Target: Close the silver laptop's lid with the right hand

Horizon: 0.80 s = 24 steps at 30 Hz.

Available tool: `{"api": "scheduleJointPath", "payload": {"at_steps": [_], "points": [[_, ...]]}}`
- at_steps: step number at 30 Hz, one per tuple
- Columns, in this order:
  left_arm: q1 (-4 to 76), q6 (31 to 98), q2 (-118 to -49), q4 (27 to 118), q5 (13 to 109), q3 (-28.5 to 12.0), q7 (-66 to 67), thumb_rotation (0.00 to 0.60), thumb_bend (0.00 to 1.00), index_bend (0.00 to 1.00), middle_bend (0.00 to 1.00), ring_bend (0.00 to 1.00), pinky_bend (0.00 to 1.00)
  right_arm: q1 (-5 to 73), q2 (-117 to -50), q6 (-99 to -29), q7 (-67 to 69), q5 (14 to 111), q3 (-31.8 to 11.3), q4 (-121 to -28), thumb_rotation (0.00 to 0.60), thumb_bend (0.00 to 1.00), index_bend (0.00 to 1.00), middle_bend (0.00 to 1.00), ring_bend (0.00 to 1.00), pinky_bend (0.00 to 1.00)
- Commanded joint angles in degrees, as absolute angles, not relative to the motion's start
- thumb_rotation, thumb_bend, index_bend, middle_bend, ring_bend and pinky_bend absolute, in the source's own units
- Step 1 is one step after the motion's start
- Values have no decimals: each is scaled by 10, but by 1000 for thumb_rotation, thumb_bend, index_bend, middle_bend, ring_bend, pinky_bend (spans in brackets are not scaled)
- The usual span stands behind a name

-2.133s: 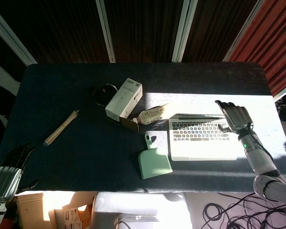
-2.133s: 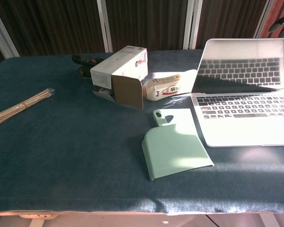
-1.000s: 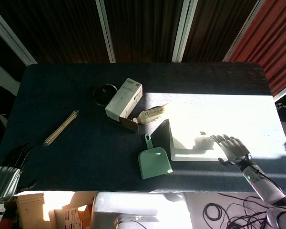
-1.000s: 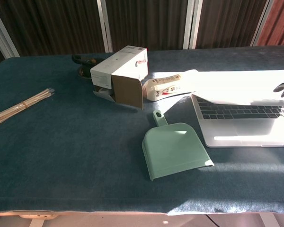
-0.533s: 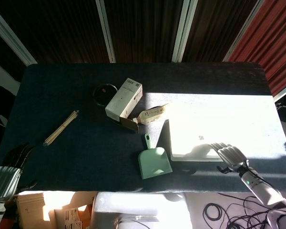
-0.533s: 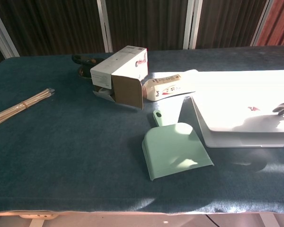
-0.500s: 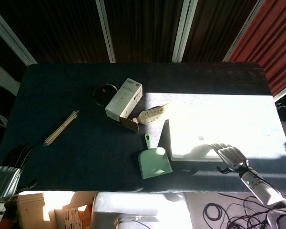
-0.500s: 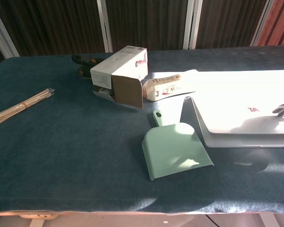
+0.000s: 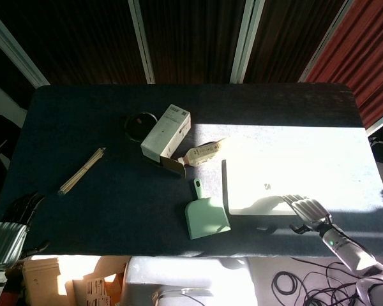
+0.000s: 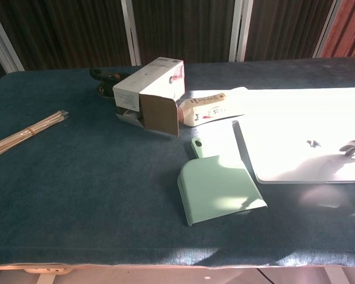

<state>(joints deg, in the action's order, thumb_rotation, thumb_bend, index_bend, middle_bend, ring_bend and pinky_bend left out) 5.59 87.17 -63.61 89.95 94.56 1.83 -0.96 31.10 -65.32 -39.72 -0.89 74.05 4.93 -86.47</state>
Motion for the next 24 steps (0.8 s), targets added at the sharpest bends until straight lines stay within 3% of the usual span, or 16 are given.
{"api": "scheduleJointPath", "payload": {"at_steps": [1, 6, 11, 17, 21, 24], "points": [[56, 872, -636, 900, 946, 19, -10, 600, 26, 0, 13, 0, 107, 310, -659, -394, -3, 744, 49, -855, 600, 298, 0, 95, 57, 197], [55, 874, -636, 899, 947, 19, -10, 600, 26, 0, 13, 0, 107, 305, -653, -407, 7, 757, 48, -860, 600, 298, 0, 93, 57, 197], [53, 878, -635, 898, 950, 19, -13, 600, 26, 0, 13, 0, 107, 282, -623, -467, 26, 797, 48, -895, 600, 298, 0, 90, 54, 195], [53, 896, -638, 888, 969, 19, -27, 600, 26, 0, 27, 4, 107, 223, -572, -606, 27, 861, 54, -949, 600, 298, 0, 79, 35, 176], [53, 901, -639, 884, 975, 20, -31, 600, 26, 0, 38, 8, 107, 207, -564, -643, 16, 872, 54, -958, 600, 298, 0, 67, 22, 149], [51, 904, -638, 880, 982, 25, -41, 600, 26, 0, 38, 9, 107, 146, -557, -766, -28, 899, 53, -979, 600, 280, 0, 20, 0, 67]]}}
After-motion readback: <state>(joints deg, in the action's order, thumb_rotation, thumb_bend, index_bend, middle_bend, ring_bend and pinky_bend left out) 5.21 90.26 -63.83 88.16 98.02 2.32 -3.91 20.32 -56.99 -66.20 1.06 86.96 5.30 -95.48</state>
